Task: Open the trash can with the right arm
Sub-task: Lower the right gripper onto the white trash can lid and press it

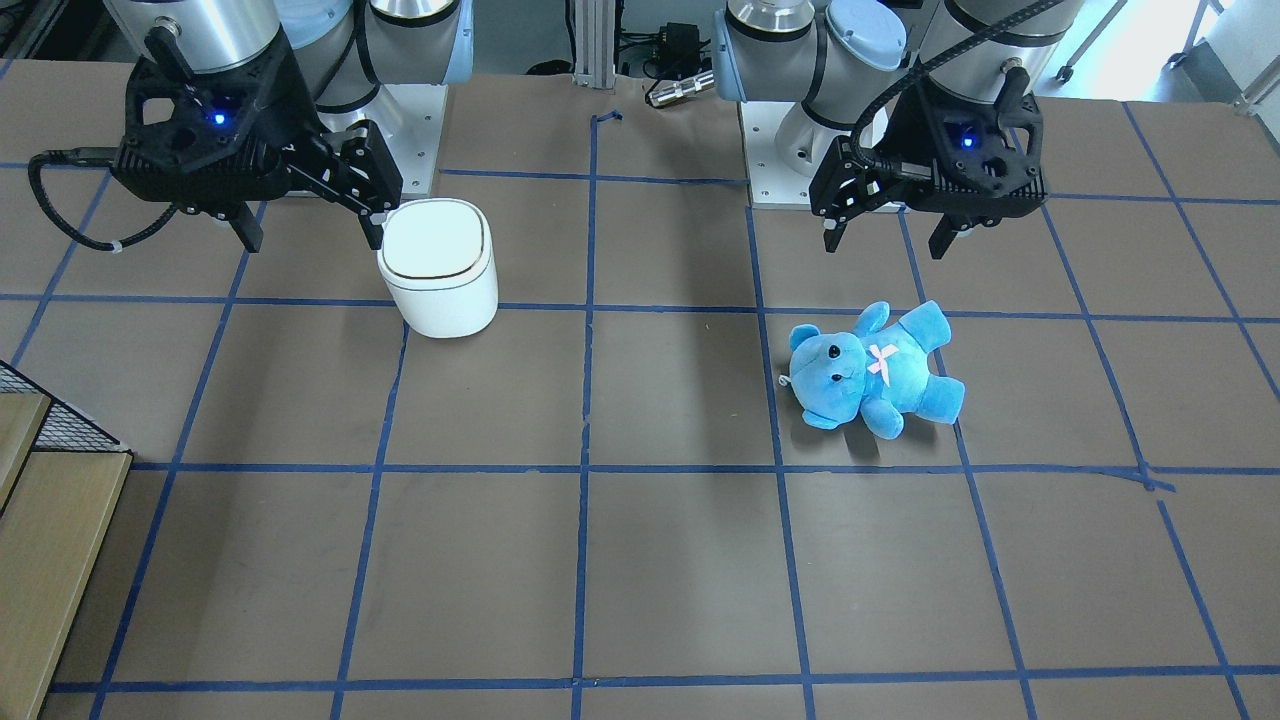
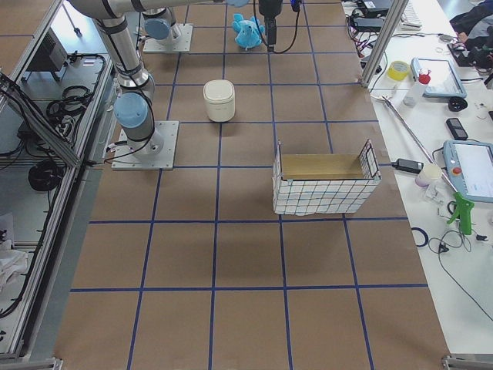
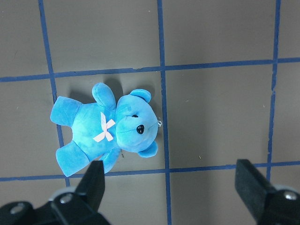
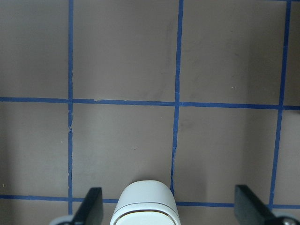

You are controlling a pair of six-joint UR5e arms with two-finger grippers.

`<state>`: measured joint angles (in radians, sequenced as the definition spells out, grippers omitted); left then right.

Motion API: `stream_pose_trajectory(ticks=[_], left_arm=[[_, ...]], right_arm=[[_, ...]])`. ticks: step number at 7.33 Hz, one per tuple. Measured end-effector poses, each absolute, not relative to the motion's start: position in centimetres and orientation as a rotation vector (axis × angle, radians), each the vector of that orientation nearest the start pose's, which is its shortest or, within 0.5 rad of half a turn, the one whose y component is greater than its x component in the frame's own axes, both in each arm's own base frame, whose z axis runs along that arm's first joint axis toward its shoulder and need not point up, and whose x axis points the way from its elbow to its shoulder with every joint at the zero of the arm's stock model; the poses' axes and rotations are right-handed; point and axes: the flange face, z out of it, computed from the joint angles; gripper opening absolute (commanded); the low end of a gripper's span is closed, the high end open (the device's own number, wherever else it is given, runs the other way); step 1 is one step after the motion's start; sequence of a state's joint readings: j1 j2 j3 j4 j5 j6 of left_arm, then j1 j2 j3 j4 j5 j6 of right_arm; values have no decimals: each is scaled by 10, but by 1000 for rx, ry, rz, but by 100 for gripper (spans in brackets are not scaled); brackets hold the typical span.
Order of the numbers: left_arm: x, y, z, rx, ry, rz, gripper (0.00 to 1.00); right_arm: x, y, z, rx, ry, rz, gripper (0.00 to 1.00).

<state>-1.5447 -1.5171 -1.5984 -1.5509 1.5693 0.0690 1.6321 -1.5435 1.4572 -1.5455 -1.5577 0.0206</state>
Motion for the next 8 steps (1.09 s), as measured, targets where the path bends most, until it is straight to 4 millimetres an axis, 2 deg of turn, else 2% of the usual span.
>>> stream_pose_trajectory(ticks=[1,3,4,5,6,7,8], left_arm=[[-121,-477,502,67,3139,-72,100],[-121,-477,502,67,3139,-72,100],[-121,-477,502,67,3139,-72,100],[-121,-477,502,67,3139,-72,100],[-121,-477,502,67,3139,-72,100],[-121,-477,502,68,3139,-72,100],[-121,-477,502,68,3139,-72,100]], right_arm=[[165,-499,528,-62,3124,-94,100],[165,-498,528,-54,3131,-90,90],[164,-497,526,-46,3138,-81,54],[164,-496,523,-40,3142,-61,1],[166,-492,516,-23,3142,3,0],[172,-480,500,-3,3140,157,0],[187,-460,469,-28,3149,354,0]])
